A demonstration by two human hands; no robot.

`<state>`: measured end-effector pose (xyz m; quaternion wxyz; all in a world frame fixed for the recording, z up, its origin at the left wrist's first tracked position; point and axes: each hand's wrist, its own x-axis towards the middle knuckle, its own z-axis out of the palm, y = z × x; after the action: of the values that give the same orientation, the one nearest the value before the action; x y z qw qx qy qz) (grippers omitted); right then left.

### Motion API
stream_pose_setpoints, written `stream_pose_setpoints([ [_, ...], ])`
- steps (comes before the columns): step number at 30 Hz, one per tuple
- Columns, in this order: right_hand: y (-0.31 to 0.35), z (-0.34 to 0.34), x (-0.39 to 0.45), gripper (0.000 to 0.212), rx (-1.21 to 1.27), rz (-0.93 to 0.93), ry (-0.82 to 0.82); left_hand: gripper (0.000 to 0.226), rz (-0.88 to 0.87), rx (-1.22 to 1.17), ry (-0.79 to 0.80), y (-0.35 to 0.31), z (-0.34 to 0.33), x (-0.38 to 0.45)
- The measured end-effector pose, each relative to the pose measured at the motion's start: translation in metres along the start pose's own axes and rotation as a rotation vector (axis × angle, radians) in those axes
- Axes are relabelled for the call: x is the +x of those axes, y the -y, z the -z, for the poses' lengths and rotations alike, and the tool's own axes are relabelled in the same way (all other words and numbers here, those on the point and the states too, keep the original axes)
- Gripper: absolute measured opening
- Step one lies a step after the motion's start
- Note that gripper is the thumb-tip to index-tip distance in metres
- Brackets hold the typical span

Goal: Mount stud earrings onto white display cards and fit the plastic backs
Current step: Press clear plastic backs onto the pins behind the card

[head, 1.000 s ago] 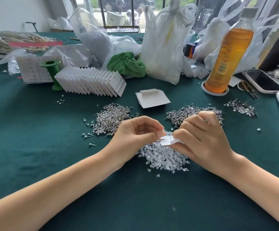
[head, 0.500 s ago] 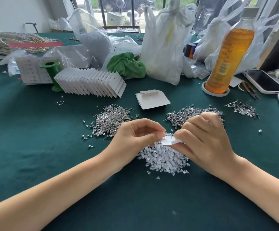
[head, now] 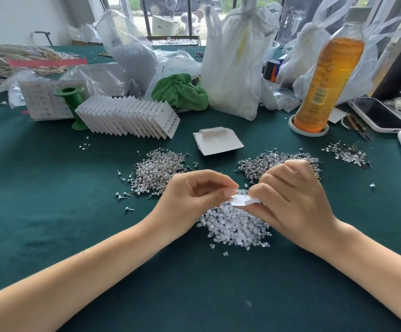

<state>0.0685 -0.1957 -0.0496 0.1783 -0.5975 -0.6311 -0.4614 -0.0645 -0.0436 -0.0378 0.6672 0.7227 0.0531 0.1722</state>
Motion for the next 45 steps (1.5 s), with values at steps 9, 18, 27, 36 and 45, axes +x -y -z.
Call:
stream_pose_setpoints([
  [9,0.0007,0.0007,0.0000,0.036,-0.011,0.024,0.021,0.016,-0.070,0.133,0.024,-0.0006,0.0036,0.0012],
  [18,0.0004,0.0016,-0.0006,0.042,-0.002,0.052,0.027,0.016,-0.067,0.112,0.022,-0.0019,0.0029,0.0007],
  [27,0.0005,0.0008,-0.0016,0.043,-0.013,0.069,0.021,0.015,-0.056,0.126,0.022,-0.0018,0.0018,-0.0001],
  [36,0.0004,0.0004,-0.0021,0.041,-0.009,0.060,0.014,0.014,-0.036,0.098,0.031,-0.0037,0.0013,0.0004],
  [45,0.0012,0.0004,-0.0008,0.044,-0.014,0.070,0.015,0.014,-0.005,0.077,0.036,-0.0009,0.0020,0.0008],
])
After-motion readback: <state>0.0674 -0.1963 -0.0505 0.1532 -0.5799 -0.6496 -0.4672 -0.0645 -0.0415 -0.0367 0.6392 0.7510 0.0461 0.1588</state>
